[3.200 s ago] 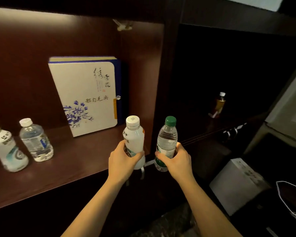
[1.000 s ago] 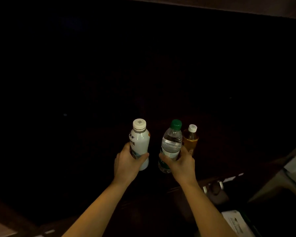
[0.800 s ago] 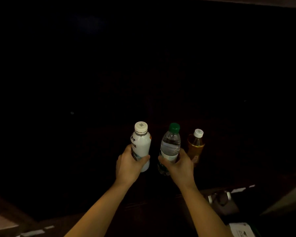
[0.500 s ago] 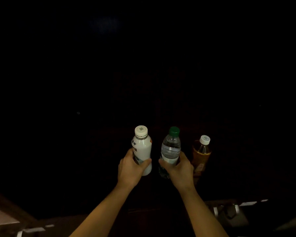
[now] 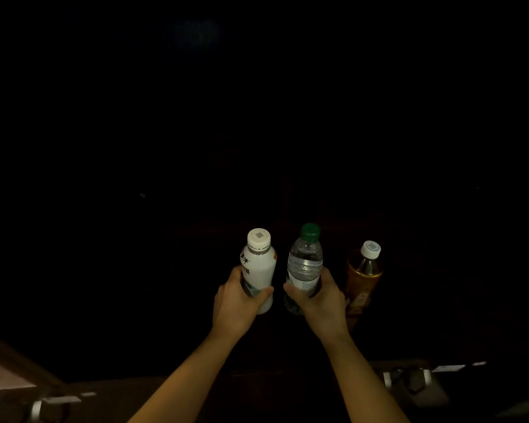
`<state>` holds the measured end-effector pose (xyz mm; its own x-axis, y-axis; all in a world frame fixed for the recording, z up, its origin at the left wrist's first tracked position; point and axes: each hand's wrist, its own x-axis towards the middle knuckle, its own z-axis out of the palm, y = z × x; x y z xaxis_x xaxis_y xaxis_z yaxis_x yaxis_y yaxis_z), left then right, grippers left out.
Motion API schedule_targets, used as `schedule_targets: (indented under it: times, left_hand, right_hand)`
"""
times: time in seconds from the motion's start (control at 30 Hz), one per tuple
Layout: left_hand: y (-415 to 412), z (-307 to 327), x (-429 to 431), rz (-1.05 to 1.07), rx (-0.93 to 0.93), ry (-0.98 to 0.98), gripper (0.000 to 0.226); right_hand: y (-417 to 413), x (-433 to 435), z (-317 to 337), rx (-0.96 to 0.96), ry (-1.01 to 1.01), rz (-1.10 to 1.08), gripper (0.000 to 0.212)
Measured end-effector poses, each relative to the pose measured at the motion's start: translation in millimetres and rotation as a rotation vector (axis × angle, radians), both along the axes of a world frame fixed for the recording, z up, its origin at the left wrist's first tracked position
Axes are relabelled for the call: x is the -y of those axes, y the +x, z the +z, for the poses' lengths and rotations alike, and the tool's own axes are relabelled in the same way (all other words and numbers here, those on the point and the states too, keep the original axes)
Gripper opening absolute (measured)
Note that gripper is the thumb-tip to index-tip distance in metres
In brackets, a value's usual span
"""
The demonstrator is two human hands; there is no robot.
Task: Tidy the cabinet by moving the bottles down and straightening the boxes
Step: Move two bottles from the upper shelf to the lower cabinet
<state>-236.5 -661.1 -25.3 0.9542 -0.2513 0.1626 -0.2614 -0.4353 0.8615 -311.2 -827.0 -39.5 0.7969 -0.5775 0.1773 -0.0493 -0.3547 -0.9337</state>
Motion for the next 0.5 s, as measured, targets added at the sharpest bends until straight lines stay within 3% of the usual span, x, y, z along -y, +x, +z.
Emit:
schedule_targets:
  times: [0.5]
  left_hand:
    - [-1, 2, -11, -0.105, -0.068, -0.028, 0.087]
  right_hand:
    - [-10, 1, 6, -0.009, -0.009, 0.042, 0.082]
